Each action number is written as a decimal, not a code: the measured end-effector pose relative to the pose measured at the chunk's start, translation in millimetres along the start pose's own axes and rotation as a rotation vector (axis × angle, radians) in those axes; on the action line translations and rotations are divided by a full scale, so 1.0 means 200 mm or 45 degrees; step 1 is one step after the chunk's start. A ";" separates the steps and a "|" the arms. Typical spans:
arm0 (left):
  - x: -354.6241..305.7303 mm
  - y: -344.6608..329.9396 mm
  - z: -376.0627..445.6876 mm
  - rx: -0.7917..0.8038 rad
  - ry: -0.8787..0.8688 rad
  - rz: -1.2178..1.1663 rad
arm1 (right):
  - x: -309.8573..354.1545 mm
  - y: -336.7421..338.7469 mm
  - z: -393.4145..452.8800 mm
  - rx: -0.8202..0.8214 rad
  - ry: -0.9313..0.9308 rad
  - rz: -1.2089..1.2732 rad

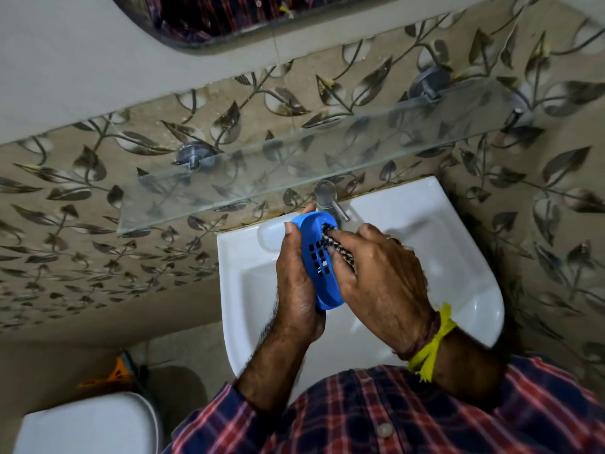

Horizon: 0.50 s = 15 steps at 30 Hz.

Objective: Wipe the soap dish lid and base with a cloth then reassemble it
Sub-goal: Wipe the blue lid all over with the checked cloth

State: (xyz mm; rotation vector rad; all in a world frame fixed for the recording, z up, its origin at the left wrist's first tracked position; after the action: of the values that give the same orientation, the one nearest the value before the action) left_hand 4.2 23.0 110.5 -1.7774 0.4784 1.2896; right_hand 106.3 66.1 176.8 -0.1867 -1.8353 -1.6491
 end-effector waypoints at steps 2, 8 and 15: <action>-0.01 0.01 0.00 -0.007 0.008 0.000 | 0.03 -0.01 0.01 0.036 0.063 -0.001; -0.03 0.00 -0.01 -0.015 -0.006 0.070 | 0.01 0.01 0.00 -0.018 0.015 -0.017; -0.06 -0.03 0.00 -0.054 -0.092 0.170 | 0.07 0.03 0.02 -0.102 0.084 -0.143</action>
State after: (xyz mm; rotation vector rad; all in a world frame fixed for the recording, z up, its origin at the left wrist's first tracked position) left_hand 3.7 23.8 124.1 -1.7513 0.5398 1.4613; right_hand 98.0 66.4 189.9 -0.0642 -1.7602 -1.7860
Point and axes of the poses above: each hand's wrist, its own z-axis towards the middle knuckle, its own y-axis out of the back of the hand, x = y × z, the point moved 7 cm from there along z, towards the middle knuckle, and after that the axes turned 12 degrees about -y, right-handed, at the moved point
